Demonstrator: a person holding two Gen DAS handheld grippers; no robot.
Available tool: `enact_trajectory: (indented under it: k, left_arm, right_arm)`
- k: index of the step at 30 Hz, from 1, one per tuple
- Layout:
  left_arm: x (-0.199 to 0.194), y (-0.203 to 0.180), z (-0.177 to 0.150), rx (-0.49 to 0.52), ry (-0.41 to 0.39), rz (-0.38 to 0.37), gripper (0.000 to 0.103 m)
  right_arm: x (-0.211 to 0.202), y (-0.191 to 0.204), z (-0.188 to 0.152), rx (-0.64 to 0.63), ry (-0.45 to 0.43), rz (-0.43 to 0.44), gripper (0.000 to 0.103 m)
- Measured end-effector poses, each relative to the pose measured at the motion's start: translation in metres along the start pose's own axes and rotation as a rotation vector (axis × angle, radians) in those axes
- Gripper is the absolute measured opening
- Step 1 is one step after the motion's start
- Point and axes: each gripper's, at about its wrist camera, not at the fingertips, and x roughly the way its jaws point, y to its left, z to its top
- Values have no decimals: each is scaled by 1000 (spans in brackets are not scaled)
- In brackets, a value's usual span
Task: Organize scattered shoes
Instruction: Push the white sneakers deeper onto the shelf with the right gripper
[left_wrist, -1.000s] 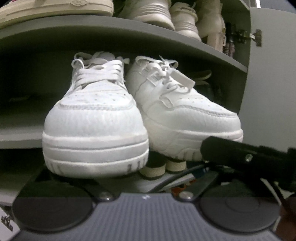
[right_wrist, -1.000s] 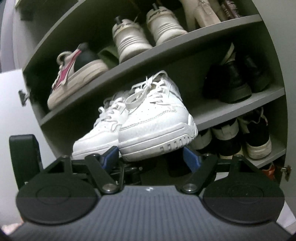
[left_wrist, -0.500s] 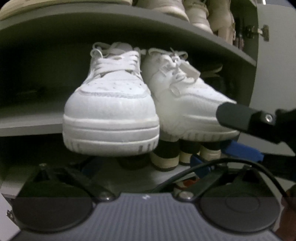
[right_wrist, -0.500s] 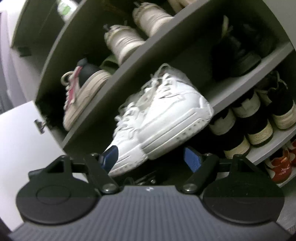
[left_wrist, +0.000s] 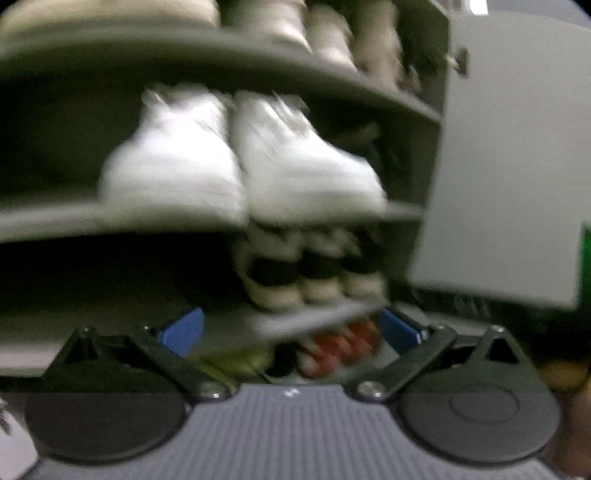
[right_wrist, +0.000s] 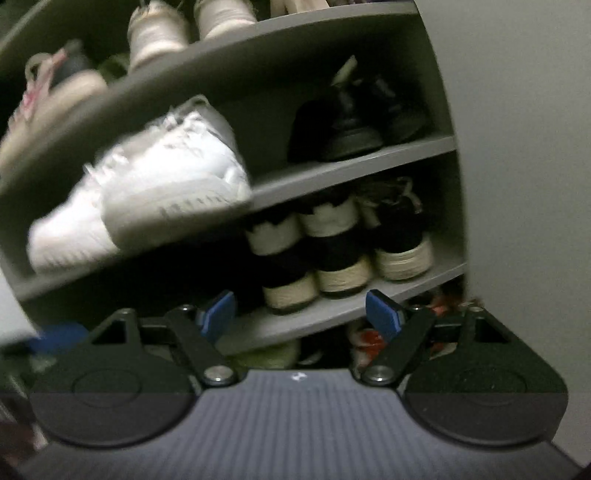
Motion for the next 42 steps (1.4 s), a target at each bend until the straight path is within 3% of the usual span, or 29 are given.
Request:
enact_trajectory:
  k: [1, 2, 3, 4, 5, 9, 12, 14, 18, 20, 28, 42]
  left_arm:
    - [-6, 1, 2, 12, -45, 51, 103]
    - [-11, 2, 3, 20, -88, 98, 103]
    - [-16, 5, 5, 8, -111, 124, 103]
    - [-19, 8, 7, -9, -115, 136, 103]
    - [-19, 11, 8, -24, -115, 143, 103]
    - [-16, 21, 12, -61, -103, 166, 103]
    - [-15, 31, 15, -111, -110, 150, 102]
    - [-13, 38, 17, -144, -116, 135, 99]
    - [-7, 36, 20, -128, -127, 108, 91]
    - [-5, 32, 21, -107, -128, 94, 78]
    - [10, 25, 30, -114, -115, 116, 78]
    - [81, 20, 53, -90, -51, 128, 78]
  right_arm:
    - [-15, 11, 1, -125, -104, -57, 83]
    - [-24, 19, 3, -205, -170, -51, 83]
    - [-33, 25, 5, -258, -226, -30, 83]
    - [-38, 23, 7, -199, -239, 51, 81]
    - [-43, 21, 10, -144, -245, 124, 81]
    - [-35, 27, 10, -38, -175, 239, 80]
    - [-28, 39, 9, -29, -170, 282, 63]
    - [-23, 45, 9, -23, -170, 293, 45]
    - [-15, 55, 7, 6, -166, 269, 34]
    - [-11, 57, 8, 25, -168, 263, 32]
    - [4, 66, 8, 98, -177, 241, 30]
    - [58, 52, 10, 170, -159, 161, 30]
